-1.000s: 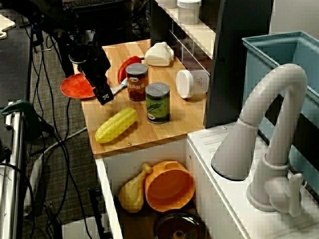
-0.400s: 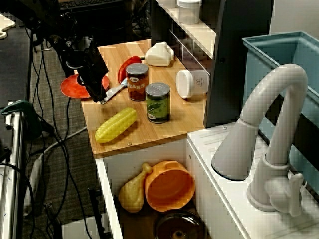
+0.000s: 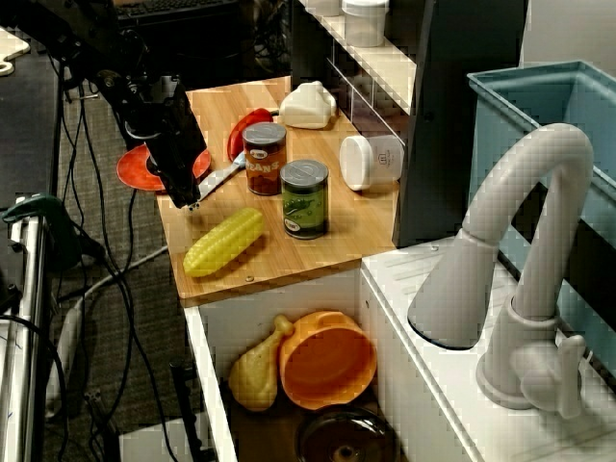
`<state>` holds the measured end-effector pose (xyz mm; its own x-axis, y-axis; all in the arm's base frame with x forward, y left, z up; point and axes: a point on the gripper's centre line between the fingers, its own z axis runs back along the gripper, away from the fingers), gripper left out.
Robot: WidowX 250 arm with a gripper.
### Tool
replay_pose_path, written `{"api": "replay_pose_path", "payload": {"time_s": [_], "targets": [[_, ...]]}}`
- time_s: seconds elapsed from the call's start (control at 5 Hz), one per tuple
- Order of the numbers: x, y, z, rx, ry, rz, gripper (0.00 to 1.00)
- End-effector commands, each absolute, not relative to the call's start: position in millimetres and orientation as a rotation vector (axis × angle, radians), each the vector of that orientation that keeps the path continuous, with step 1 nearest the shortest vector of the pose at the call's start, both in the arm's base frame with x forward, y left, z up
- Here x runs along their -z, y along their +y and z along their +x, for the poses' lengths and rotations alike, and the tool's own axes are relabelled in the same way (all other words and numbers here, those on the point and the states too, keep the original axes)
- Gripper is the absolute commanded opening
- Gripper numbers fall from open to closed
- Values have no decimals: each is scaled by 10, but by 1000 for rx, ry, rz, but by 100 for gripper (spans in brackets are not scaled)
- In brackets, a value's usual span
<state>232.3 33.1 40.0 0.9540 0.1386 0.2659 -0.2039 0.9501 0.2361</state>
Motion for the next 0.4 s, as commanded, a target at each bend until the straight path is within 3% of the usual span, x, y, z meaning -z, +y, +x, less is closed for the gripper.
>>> {"api": "replay_pose_path", "payload": {"time_s": [0.0, 0.2], "targets": [[-606, 95, 2342, -220, -317, 161, 0], [-629, -51, 2327, -224, -309, 128, 0]]}}
